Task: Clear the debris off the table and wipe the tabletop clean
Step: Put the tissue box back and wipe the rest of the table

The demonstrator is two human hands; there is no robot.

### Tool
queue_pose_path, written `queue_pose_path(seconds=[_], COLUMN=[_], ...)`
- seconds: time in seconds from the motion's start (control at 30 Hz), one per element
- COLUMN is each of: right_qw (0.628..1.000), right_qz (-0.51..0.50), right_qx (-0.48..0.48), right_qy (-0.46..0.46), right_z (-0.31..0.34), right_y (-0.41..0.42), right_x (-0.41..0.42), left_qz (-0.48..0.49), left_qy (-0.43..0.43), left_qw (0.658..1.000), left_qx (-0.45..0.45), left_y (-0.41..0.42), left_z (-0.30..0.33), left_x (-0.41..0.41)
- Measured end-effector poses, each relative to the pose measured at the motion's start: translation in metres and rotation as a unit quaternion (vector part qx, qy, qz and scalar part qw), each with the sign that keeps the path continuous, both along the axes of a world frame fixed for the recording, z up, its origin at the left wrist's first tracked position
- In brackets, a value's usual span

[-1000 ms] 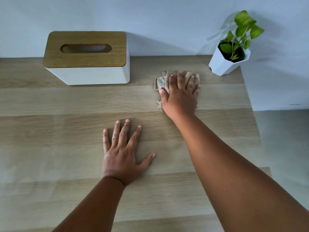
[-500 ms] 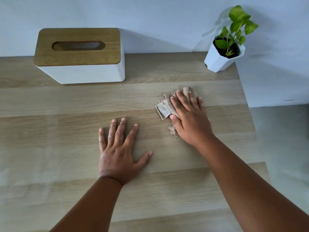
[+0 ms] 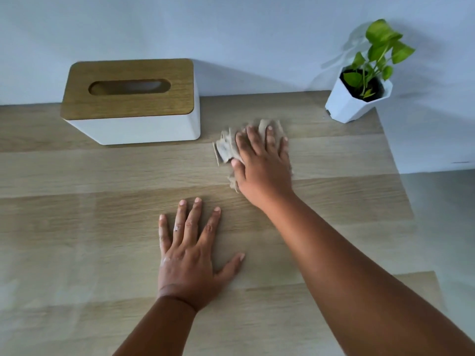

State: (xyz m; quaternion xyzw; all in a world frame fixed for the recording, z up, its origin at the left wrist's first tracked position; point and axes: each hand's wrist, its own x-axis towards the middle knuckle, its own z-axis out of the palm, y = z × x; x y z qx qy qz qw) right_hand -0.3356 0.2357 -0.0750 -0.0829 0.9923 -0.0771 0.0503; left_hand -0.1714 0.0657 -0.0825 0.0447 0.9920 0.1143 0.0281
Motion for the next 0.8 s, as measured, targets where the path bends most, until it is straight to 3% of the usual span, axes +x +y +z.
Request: queue_pose_path(seconds=[0.1,0.23,0.4,0.53,0.7,0.8], right_qw=[1.000,0.998,0.986,0.997,0.997,0.996], right_qz=[0.022,-0.052,-0.165,-0.076,0.078,0.087], right_qx=[0.005,0.019,0.012,0.007,0.013,0.029], right_qy=[0.001,-0.017,-0.029,-0.012,-0.004,-0.006], right_z=[0.000,0.001,0.002,0.003,0.002,0.000], right_y=[0.035,0.058,0.012,-0.025,-0.014,0.018], right_x=[0.031,0.012,-0.045,-0.042,0.020,0.048], left_qz=[-0.002,-0.003,-0.005,-0.003,-0.006,-0.007], left_qy=[0.004,0.008,-0.006,-0.006,-0.001,0.005], left_qw=[1.000,1.000,1.000,1.000,1.000,1.000], left_qx=[0.001,0.002,-0.012,-0.012,-0.013,-0.008], left_y=[-0.001,-0.001,-0.001,0.000,-0.001,-0.001], left_z=[0.000,-0.001,-0.001,-0.002,-0.004,-0.004], left_x=[0.000,0.001,0.000,0.000,-0.001,-0.001])
